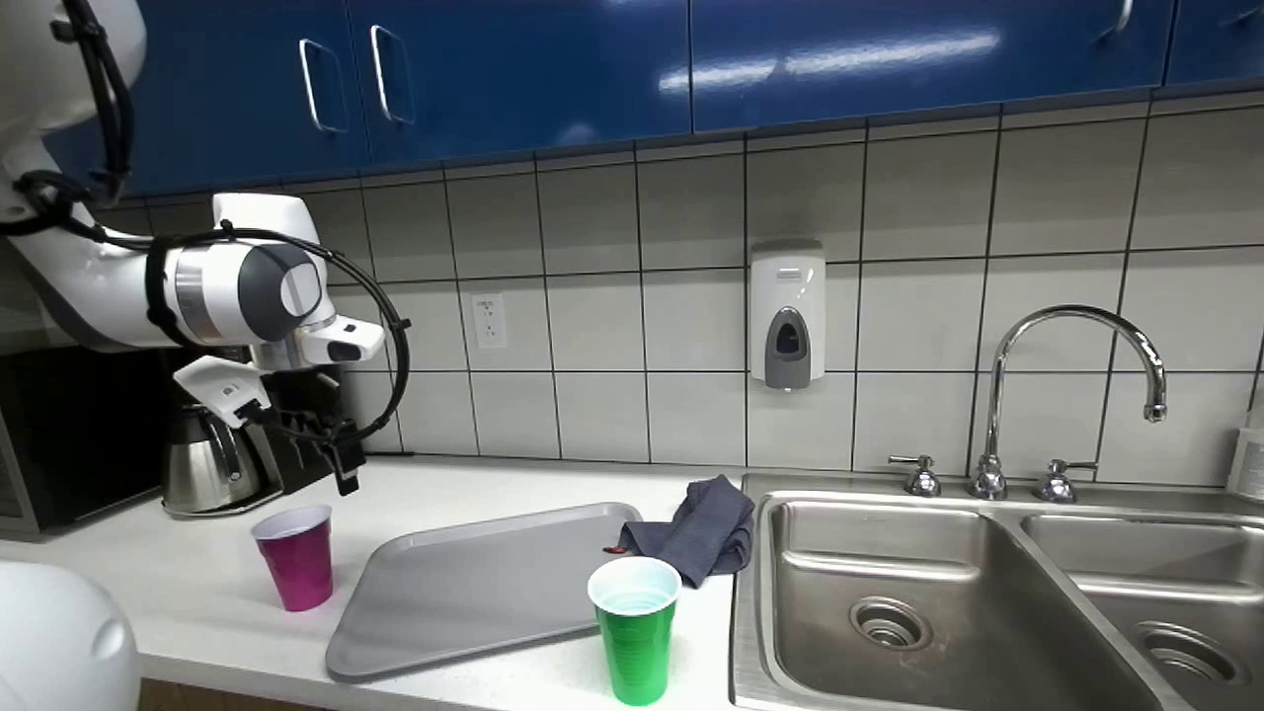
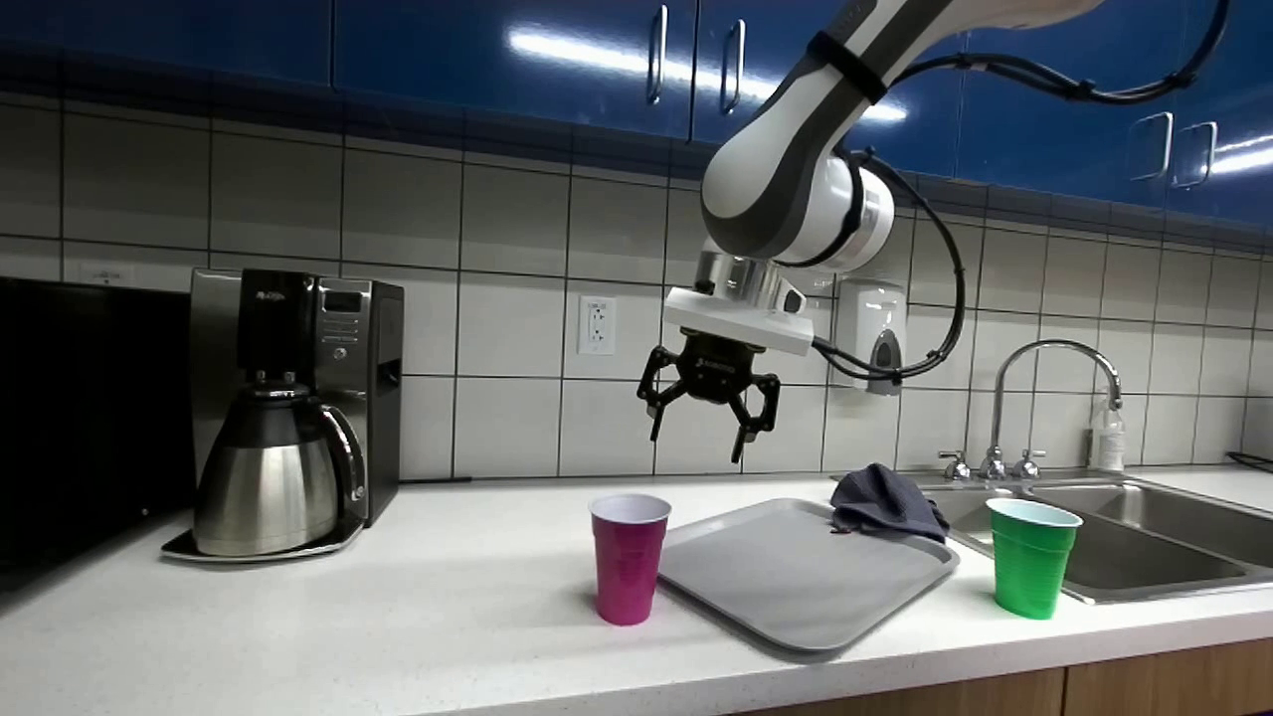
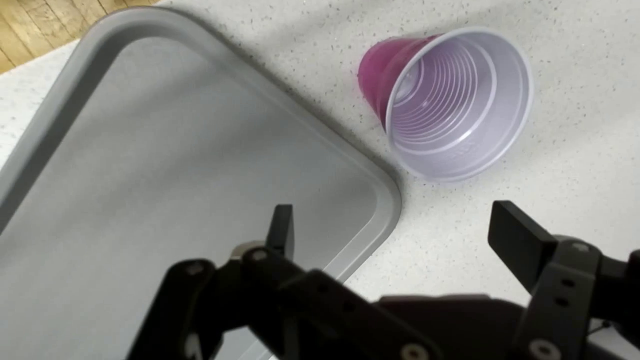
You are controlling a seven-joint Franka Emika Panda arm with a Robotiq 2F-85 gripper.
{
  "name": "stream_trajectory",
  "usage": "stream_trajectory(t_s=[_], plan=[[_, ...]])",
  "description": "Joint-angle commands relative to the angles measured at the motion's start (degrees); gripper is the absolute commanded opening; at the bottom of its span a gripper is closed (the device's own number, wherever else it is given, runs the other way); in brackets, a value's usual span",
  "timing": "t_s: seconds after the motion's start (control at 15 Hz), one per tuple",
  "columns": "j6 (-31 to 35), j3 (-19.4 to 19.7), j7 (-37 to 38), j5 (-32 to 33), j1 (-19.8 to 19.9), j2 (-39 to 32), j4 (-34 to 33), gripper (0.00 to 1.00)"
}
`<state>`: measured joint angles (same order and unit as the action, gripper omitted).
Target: Move the cups to the counter
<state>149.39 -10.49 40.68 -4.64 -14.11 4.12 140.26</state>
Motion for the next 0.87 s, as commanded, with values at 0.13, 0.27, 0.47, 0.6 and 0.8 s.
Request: stream_trajectory(t_s=[0.13,0.27,0.47,0.6,0.8], plan=[[-2.13,-0.06,0.35,0.75,3.48,3.67,1.39,1.00],[-2.26,0.14,0.13,1.10,4.39,3.95,1.55,1.00],[-0.64,-0.10,-0.30,0.17,4.59,1.91,0.68,1.00],[-0.75,0.00,-0.29,0.23,4.81,1.97,0.73,1.00],[-0.79,0.00,-0.29,0.24,4.81,1.98,0.75,1.00]])
